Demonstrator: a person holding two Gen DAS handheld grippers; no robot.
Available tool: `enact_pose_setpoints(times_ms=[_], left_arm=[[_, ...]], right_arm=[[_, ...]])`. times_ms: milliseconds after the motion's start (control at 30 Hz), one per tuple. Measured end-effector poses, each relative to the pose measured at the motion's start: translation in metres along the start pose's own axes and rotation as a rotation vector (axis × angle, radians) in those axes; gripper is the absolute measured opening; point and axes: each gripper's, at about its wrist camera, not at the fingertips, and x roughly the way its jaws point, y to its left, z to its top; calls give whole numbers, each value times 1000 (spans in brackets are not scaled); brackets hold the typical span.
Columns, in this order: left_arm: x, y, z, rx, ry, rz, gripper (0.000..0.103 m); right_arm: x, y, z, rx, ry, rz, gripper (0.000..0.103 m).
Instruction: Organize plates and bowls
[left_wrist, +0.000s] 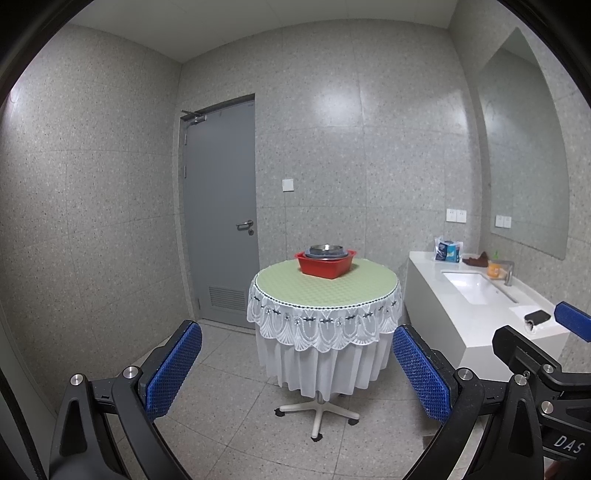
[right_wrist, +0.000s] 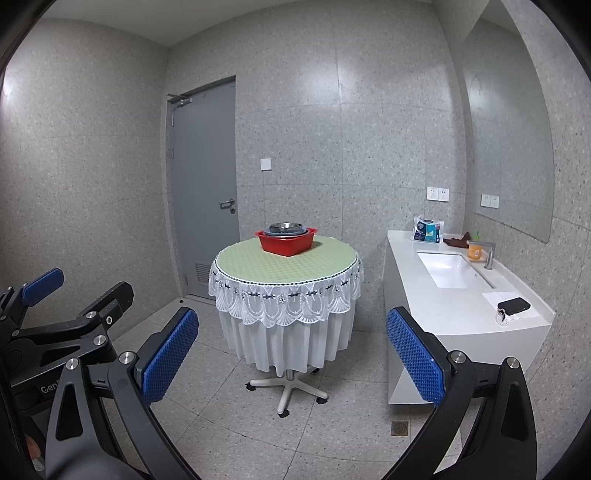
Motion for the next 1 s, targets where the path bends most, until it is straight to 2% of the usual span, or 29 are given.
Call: enact_pose_setpoints(times_ms=[1000], left_arm=[[3,-4,0,2,-3,9,102]], right_arm=[[2,0,2,2,3,2,103]])
